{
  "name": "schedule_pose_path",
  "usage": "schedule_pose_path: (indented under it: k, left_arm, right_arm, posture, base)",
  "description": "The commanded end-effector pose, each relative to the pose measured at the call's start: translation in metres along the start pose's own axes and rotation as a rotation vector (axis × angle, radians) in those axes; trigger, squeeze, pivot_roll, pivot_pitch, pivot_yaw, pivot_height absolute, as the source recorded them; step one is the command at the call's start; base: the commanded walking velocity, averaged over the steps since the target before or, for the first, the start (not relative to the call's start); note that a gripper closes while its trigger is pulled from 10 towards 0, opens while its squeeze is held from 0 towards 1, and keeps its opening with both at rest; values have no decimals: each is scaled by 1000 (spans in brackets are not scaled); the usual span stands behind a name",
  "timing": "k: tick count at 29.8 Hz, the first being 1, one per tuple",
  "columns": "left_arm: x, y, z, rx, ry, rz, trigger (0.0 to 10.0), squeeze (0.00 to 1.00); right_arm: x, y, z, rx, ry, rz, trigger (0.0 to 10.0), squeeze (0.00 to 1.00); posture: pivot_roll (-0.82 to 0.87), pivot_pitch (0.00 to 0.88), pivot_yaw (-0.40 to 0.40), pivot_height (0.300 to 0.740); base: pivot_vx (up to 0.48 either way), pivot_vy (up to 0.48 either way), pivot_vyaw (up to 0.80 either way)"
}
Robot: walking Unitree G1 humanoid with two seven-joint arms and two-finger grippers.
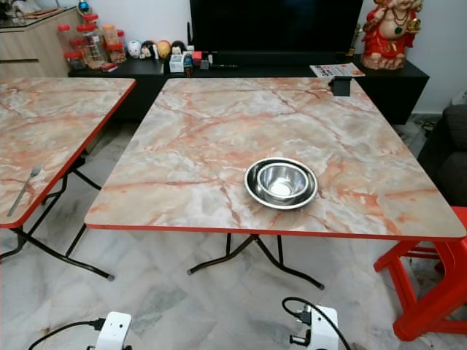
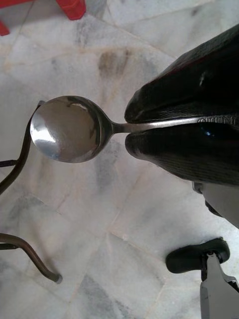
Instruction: Setting the table
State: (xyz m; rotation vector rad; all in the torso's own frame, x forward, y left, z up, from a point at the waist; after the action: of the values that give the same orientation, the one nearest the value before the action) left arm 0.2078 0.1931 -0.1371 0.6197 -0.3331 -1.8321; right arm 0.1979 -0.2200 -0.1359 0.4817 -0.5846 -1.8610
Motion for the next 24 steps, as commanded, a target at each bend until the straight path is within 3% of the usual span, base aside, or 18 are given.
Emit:
schedule_pose_path:
  k: [1, 19, 24]
  left_arm:
    - [-2, 1, 0, -3, 5, -10, 10000, 0]
    - [-3, 2, -1, -4, 12, -3, 10000, 0]
    - [-3, 3, -1, 2, 11, 10, 10000, 0]
  right_arm:
    - [-1, 2, 0, 6, 1, 11, 10000, 0]
    - [-2, 5, -1, 14, 4, 0, 10000, 0]
    - [-4, 9, -1, 31, 10, -3, 10000, 0]
  posture:
    - [-39, 0, 12, 740]
    - [-34, 0, 7, 740]
    - [-37, 0, 9, 740]
  base:
    - [251, -334, 0]
    - [252, -334, 0]
    - [0, 0, 0]
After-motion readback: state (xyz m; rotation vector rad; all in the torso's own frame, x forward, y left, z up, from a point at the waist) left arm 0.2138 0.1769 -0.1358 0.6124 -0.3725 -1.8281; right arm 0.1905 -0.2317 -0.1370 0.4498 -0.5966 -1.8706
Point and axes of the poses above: a point about 5 cm out from each wrist's last joint towards the gripper, its own z axis pointing back from the gripper into the wrist, its own y axis along the axis of the wrist's last joint, x = y × z, the point moved 6 cm from there along -z, pointing out of the wrist towards the gripper, and after that the axes turned 10 degrees about -z, right-handed, at the moved point
